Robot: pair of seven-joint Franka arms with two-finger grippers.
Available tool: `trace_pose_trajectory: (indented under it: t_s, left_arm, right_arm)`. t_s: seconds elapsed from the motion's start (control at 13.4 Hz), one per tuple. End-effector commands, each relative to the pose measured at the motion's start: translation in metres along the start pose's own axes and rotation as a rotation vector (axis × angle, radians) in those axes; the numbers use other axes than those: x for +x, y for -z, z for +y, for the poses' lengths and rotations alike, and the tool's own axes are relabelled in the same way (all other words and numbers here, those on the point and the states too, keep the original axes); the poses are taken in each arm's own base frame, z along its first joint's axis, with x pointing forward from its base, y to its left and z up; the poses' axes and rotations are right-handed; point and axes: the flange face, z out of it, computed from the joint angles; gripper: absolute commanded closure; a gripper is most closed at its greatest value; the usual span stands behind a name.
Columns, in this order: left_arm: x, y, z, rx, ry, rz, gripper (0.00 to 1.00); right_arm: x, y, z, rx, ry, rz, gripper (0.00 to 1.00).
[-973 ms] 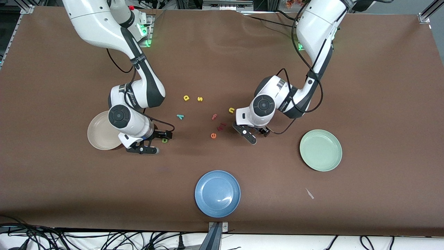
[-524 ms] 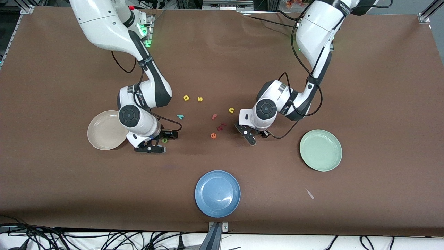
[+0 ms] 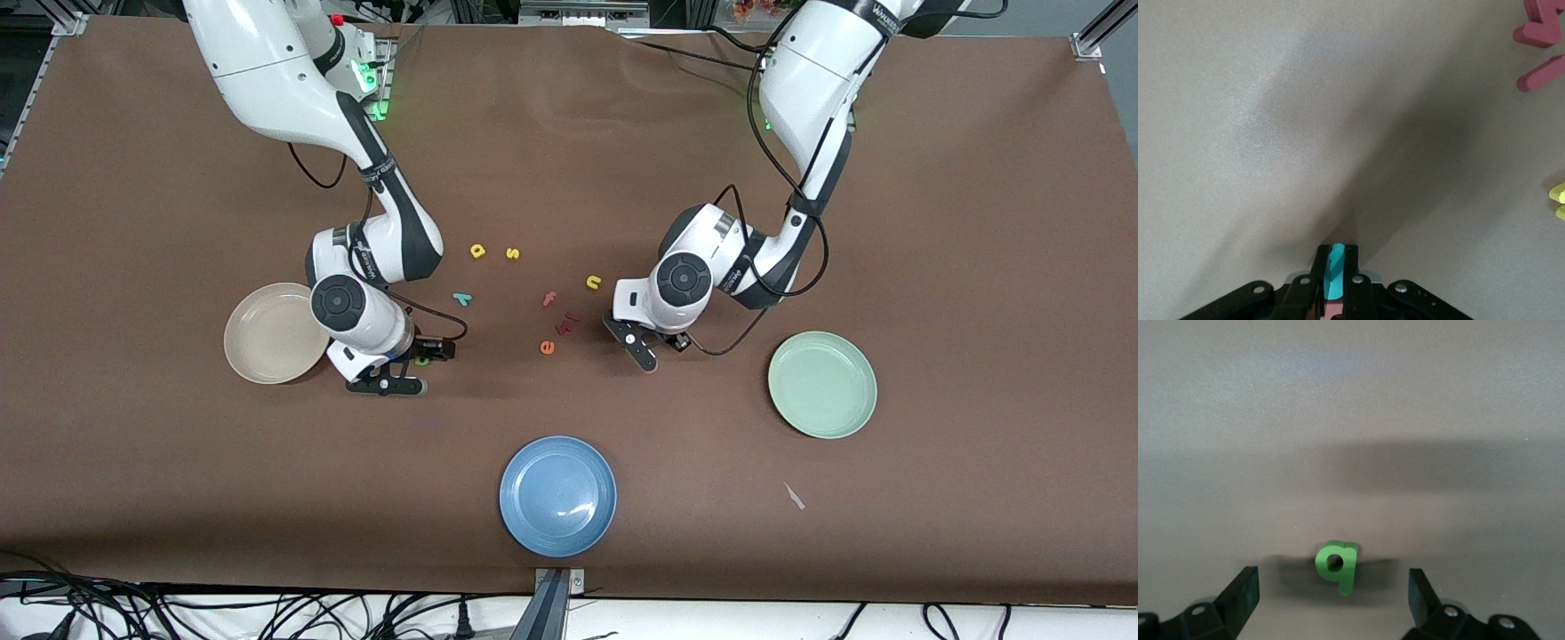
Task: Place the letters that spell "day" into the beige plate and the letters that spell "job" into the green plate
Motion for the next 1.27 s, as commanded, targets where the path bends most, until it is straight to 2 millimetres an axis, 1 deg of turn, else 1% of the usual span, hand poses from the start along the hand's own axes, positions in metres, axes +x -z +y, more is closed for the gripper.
trace_pose_trajectory:
  t_s: [0.0, 0.07, 0.15, 0.22, 0.37, 0.45, 0.52, 0.6, 0.75, 0.82, 0.9, 0.97, 1.05, 1.12, 1.2]
  left_arm:
    - [-0.002, 0.02, -0.008, 0.029, -0.015, 0.02, 1.0]
    - [-0.004, 0.038, -0.015, 0.039, -0.004, 0.034, 1.0]
    - [-0.009, 0.054, -0.027, 0.042, 0.015, 0.035, 1.0]
    - [-0.015, 0.076, -0.04, 0.048, 0.031, 0.025, 1.0]
    - [-0.031, 0.119, -0.068, 0.083, 0.047, -0.045, 1.0]
    - [-0.041, 0.135, -0.082, 0.097, 0.061, -0.079, 1.0]
    - [-0.055, 0.144, -0.099, 0.095, 0.087, -0.098, 1.0]
    - [-0.067, 0.147, -0.116, 0.087, 0.113, -0.109, 1.0]
    - [-0.091, 0.148, -0.155, 0.079, 0.125, -0.11, 1.0]
    - [-0.106, 0.141, -0.181, 0.069, 0.139, -0.108, 1.0]
    - [-0.115, 0.134, -0.198, 0.068, 0.161, -0.097, 1.0]
    - [-0.124, 0.127, -0.212, 0.066, 0.182, -0.091, 1.0]
    - [-0.131, 0.114, -0.224, 0.054, 0.196, -0.098, 1.0]
    - [-0.132, 0.101, -0.227, 0.049, 0.198, -0.1, 1.0]
    - [-0.132, 0.081, -0.23, 0.038, 0.2, -0.11, 1.0]
  right_arm:
    - [0.001, -0.004, -0.002, -0.014, 0.002, 0.012, 0.09]
    - [0.001, -0.004, -0.003, -0.015, 0.005, 0.013, 0.16]
    - [0.001, -0.004, -0.003, -0.015, 0.005, 0.013, 0.26]
    - [0.001, -0.005, -0.002, -0.016, 0.003, 0.011, 0.33]
    - [0.0, -0.007, -0.003, -0.017, 0.001, 0.007, 0.37]
    - [0.0, -0.008, -0.002, -0.018, 0.002, 0.006, 0.41]
    - [0.0, -0.008, -0.003, -0.017, 0.001, 0.007, 0.45]
    - [0.0, -0.009, -0.002, -0.018, 0.0, 0.006, 0.47]
    - [0.0, -0.009, -0.002, -0.019, 0.002, 0.004, 0.57]
    - [0.0, -0.009, -0.003, -0.018, 0.002, 0.007, 0.64]
    - [0.0, -0.009, -0.002, -0.018, 0.0, 0.006, 0.69]
    - [0.001, -0.009, -0.002, -0.018, 0.001, 0.006, 0.74]
    - [0.001, -0.009, -0.002, -0.018, 0.001, 0.006, 0.78]
    - [0.001, -0.009, -0.002, -0.018, 0.001, 0.006, 0.81]
    - [0.001, -0.008, -0.002, -0.016, 0.003, 0.007, 0.83]
